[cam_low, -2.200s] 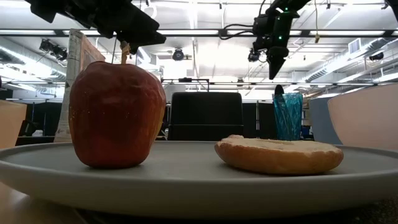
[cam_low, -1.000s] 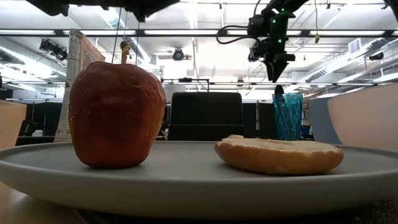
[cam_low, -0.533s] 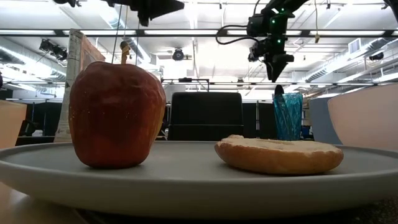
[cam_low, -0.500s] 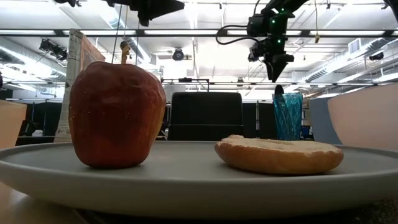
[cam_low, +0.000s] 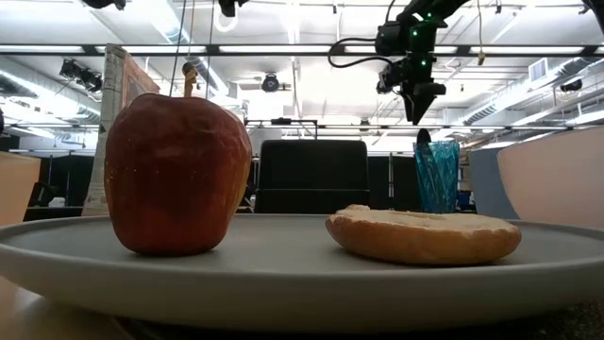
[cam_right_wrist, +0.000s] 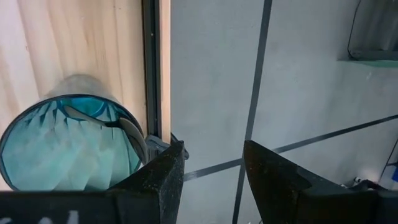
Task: Arrange a breakfast setting
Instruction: Put the black spoon in the center of the blue plate and orange bowl on the placemat
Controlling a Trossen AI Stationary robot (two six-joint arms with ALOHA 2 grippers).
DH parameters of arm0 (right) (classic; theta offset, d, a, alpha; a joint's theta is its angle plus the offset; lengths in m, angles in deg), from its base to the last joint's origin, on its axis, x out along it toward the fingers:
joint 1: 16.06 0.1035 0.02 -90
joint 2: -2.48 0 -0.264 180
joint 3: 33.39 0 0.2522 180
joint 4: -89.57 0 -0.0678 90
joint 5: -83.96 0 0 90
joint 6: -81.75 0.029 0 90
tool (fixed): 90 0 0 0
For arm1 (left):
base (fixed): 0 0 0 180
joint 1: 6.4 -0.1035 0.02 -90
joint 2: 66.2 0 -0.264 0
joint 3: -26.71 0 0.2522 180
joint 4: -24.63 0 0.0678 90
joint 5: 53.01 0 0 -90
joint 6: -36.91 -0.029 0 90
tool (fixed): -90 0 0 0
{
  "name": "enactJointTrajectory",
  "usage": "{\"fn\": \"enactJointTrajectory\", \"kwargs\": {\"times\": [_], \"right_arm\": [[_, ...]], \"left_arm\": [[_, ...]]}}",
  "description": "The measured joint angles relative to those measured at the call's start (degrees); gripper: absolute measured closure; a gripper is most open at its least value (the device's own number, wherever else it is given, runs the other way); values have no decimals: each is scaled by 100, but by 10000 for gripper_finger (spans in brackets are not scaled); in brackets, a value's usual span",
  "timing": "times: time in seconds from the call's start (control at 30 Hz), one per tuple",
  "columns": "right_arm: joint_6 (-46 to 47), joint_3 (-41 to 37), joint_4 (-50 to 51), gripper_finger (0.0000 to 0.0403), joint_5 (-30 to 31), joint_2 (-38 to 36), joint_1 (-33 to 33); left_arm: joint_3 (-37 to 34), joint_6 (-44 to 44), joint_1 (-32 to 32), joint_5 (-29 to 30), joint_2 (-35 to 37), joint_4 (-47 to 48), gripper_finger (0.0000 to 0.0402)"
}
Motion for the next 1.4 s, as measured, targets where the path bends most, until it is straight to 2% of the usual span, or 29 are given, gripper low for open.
{"fn": "enactJointTrajectory", "kwargs": {"times": [0.2,0.5,0.7,0.87,1.4], "right_arm": [[72,0,-11,229,11,0,-1],[237,0,128,228,44,0,21],[12,0,252,229,96,0,114],[-101,1,249,229,-149,0,133],[-167,-23,633,229,-260,7,127]], "left_arm": [[0,-187,251,-6,0,8,205],[0,-269,248,74,0,33,205],[-2,-59,241,77,0,781,205],[-7,104,242,72,0,1406,205],[-7,191,237,100,0,1545,205]]}}
